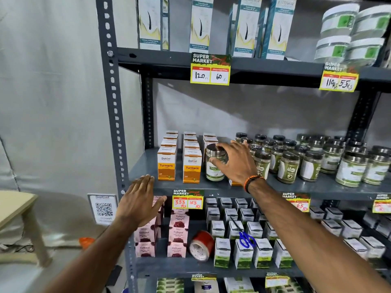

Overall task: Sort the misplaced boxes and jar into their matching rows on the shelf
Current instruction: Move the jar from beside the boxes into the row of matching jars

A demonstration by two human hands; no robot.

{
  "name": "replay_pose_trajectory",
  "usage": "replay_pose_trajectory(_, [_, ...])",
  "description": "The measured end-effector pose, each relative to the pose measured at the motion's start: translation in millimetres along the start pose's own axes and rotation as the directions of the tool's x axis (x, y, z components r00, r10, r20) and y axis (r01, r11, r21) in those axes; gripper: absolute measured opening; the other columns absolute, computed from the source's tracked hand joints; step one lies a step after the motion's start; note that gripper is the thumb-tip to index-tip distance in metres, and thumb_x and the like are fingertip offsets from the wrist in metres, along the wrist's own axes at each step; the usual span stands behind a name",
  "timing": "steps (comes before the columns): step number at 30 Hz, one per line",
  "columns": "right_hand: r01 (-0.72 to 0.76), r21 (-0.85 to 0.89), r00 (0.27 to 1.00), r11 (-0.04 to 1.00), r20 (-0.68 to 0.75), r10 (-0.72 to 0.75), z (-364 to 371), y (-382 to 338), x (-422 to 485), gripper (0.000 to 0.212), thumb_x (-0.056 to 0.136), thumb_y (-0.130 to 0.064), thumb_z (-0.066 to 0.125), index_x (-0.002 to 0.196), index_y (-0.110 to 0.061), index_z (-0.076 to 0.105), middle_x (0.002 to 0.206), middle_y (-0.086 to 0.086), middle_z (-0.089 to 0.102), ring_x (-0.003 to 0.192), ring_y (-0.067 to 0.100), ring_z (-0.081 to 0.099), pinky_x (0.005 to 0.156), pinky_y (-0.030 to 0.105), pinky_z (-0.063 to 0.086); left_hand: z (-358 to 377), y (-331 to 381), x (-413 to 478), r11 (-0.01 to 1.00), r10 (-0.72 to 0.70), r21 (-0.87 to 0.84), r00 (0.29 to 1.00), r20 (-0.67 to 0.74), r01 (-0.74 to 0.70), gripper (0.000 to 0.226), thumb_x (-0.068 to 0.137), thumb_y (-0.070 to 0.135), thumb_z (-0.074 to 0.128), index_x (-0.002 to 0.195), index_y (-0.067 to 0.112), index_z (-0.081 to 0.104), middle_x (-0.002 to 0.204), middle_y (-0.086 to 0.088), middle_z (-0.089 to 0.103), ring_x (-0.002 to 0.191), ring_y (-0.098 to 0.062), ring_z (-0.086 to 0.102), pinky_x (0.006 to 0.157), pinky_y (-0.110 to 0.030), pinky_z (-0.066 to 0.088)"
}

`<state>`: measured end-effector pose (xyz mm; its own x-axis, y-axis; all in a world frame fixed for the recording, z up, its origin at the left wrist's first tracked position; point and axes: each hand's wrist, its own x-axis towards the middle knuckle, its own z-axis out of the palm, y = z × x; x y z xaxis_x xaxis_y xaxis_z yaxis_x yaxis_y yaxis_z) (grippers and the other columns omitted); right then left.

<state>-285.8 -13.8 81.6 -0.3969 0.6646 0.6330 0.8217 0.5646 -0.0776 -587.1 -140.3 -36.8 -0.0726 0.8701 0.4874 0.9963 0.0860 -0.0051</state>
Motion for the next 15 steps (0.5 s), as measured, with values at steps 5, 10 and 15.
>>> replay_pose_trajectory(5, [-0.025, 0.133, 0.987, 0.991, -0.155, 0.046, -27.2, -4.3, -14.7, 0.061, 0.09, -0.064, 0.058, 0.136, -0.025, 0.059, 0.129, 0.005, 0.066, 0.124, 0.025, 0.056, 0.121, 0.051, 0.024, -4.9, 0.7, -0.4, 1.0, 0.006, -0.01, 0.999, 0.045, -0.005, 0.099, 0.092, 0.077, 0.014, 0.159, 0.003, 0.018, 0.167, -0.019, 0.024, 0.155, -0.031, 0.02, 0.123, -0.041, 0.006])
replay_pose_trajectory(10, [-0.097, 0.248, 0.964, 0.964, -0.218, 0.153, -58.5, 20.8, -45.7, 0.055, 0.087, -0.059, 0.062, 0.133, -0.028, 0.06, 0.122, 0.001, 0.065, 0.108, 0.017, 0.059, 0.093, 0.034, 0.048, -22.6, 19.0, -5.9, 0.99, -0.064, -0.129, 0.998, -0.022, 0.06, 0.103, 0.09, 0.081, 0.016, 0.157, 0.003, 0.021, 0.163, -0.024, 0.03, 0.151, -0.037, 0.028, 0.123, -0.051, 0.022])
replay_pose_trajectory(15, [-0.151, 0.275, 0.936, 0.95, -0.269, 0.227, -87.8, 78.5, -80.4, 0.053, 0.086, -0.054, 0.062, 0.131, -0.027, 0.061, 0.117, -0.001, 0.061, 0.105, 0.016, 0.058, 0.092, 0.035, 0.046, -59.9, 76.3, 2.3, 0.988, -0.033, -0.157, 0.976, -0.213, -0.001, 0.092, 0.096, 0.069, 0.026, 0.158, 0.002, 0.018, 0.164, -0.023, 0.027, 0.154, -0.034, 0.021, 0.125, -0.05, 0.019])
